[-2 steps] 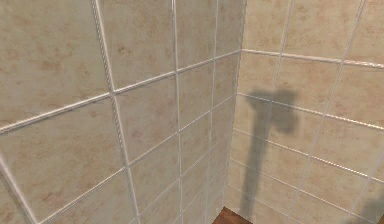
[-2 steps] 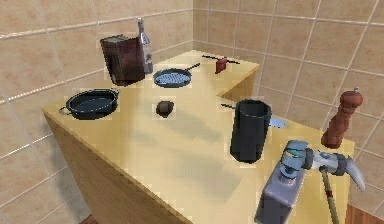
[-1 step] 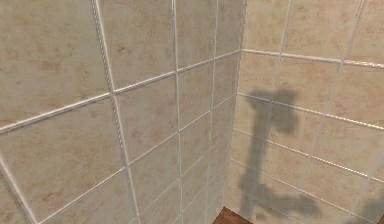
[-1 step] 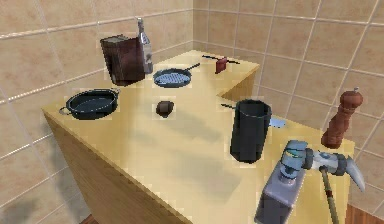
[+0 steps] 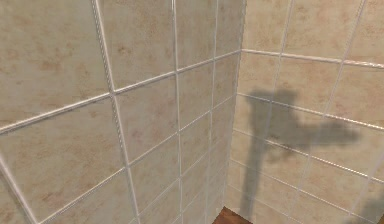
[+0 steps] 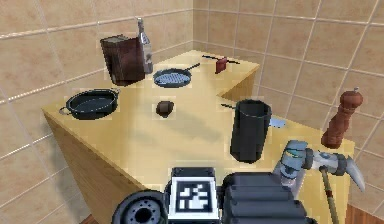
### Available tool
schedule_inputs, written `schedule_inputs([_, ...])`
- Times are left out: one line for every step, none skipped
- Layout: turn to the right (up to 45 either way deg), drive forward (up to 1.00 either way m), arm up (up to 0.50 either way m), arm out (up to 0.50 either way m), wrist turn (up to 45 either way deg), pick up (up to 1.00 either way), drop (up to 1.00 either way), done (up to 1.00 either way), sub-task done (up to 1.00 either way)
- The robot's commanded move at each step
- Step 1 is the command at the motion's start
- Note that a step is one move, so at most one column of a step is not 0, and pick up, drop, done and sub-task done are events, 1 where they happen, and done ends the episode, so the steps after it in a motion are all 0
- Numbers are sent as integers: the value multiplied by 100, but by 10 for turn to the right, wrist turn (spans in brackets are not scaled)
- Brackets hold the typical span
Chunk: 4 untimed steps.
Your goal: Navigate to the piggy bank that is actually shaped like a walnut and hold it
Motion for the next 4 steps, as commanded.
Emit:
schedule_inputs([0, 0, 0, 46, 0, 0, 0, 0, 0])
schedule_inputs([0, 0, 0, 0, 450, 0, 0, 0, 0])
schedule_inputs([0, 0, 0, 0, 450, 0, 0, 0, 0])
schedule_inputs([0, 0, 0, 0, 450, 0, 0, 0, 0])
